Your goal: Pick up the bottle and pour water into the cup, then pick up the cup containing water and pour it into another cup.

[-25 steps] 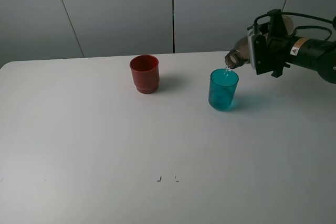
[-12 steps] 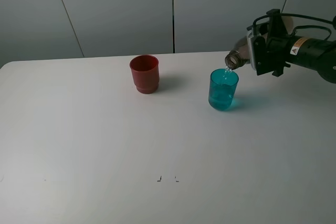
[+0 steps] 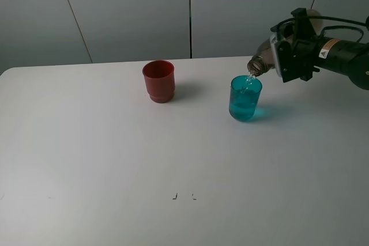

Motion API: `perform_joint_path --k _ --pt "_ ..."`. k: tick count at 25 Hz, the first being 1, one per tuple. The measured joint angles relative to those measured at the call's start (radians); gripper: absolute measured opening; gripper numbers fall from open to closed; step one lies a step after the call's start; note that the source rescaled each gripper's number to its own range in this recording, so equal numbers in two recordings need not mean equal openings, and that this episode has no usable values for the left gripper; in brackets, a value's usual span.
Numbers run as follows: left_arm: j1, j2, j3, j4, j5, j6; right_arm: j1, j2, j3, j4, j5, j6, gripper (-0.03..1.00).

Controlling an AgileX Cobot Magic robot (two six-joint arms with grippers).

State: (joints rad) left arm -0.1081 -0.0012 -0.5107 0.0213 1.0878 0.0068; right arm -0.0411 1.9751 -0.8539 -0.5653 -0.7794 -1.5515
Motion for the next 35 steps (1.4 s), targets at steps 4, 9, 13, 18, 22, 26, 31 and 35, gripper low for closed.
perform_joint_path --k 4,9,13,18,22,26,31,35 --pt "0.0 0.0 0.0 0.0 0.0 0.0 0.0 0.0 0.0 -0.012 -0.001 -0.006 0.0" --pt "0.0 0.0 0.0 0.0 0.0 0.0 0.0 0.0 0.0 -0.017 -0.003 -0.011 0.0" --pt "0.0 0.0 0.0 0.0 0.0 0.0 0.0 0.0 0.0 -0.018 -0.005 -0.013 0.0" --pt "0.0 0.0 0.0 0.0 0.0 0.0 0.0 0.0 0.0 -0.021 -0.007 -0.011 0.0" --pt "0.0 0.0 0.0 0.0 0.0 0.0 0.0 -0.002 0.0 -0.049 0.005 0.065 0.0" --pt "0.0 0.0 0.0 0.0 0.0 0.0 0.0 -0.002 -0.002 -0.08 0.015 0.167 0.0" --pt "0.0 0.0 0.0 0.0 0.0 0.0 0.0 -0.002 -0.002 -0.115 0.016 0.406 0.0" --pt "0.0 0.0 0.0 0.0 0.0 0.0 0.0 -0.002 -0.002 -0.127 0.018 0.612 0.0"
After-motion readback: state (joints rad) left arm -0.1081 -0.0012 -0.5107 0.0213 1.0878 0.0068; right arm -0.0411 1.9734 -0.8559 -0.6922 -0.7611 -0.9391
